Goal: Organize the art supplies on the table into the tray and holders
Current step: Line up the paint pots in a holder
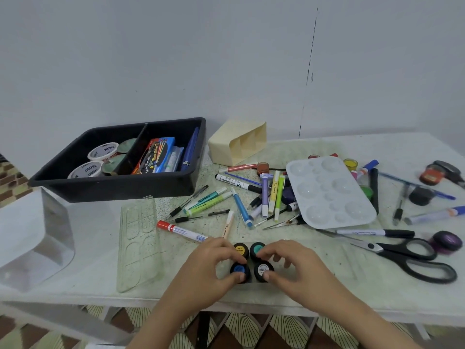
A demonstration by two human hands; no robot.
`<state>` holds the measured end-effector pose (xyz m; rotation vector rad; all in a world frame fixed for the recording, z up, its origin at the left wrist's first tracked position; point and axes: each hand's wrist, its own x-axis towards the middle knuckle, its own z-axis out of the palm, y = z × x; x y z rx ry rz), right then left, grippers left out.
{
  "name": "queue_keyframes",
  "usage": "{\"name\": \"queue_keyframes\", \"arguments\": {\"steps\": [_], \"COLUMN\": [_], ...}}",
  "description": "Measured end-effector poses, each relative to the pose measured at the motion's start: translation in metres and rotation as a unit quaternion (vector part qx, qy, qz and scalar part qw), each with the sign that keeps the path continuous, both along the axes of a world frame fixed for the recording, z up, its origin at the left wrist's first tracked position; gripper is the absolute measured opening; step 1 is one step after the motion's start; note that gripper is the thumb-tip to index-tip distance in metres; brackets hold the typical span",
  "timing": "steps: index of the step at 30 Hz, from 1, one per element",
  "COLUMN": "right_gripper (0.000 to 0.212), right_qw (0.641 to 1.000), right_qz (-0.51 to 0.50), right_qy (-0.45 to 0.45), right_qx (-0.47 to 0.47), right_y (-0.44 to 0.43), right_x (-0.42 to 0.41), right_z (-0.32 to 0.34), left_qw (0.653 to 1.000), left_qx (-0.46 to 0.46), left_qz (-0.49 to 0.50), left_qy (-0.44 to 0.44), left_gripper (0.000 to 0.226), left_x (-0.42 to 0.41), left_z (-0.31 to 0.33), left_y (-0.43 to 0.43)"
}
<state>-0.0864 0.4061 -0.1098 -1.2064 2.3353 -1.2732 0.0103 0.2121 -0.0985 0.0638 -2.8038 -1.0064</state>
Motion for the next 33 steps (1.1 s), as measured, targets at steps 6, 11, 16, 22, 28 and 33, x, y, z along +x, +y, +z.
{"name": "queue_keyframes", "arguments": {"steps": [6, 11, 16, 22, 28, 33], "right_gripper": [0.038, 0.033, 0.035, 0.029, 0.027, 0.02], "right_qw": [0.998, 0.991, 0.961, 0.898, 0.938, 0.962], "right_qz": [-0.001, -0.036, -0.16, -0.178, -0.188, -0.27], "right_qy": [0.004, 0.085, 0.178, 0.271, 0.226, -0.001], "right_qx": [0.055, 0.093, 0.141, 0.298, 0.186, -0.035], "right_y": [-0.001, -0.002, -0.018, -0.038, -0.037, -0.014], "right_x": [0.003, -0.028, -0.091, -0.126, -0.125, -0.098], "right_z": [0.006, 0.023, 0.033, 0.031, 0.034, 0.045], "left_qw": [1.0, 0.999, 0.997, 0.992, 0.988, 0.993], "left_qx": [0.022, 0.037, 0.004, 0.03, 0.055, 0.004], "left_qz": [-0.001, 0.021, 0.072, 0.121, 0.138, 0.114], "left_qy": [-0.008, -0.001, 0.013, 0.027, 0.049, 0.019], "left_gripper": [0.018, 0.019, 0.021, 0.028, 0.03, 0.037], "left_x": [-0.004, -0.024, -0.076, -0.138, -0.178, -0.216], "left_z": [0.001, 0.009, 0.015, 0.015, 0.003, 0.006], "left_y": [-0.002, -0.009, -0.021, -0.031, -0.026, -0.023]}}
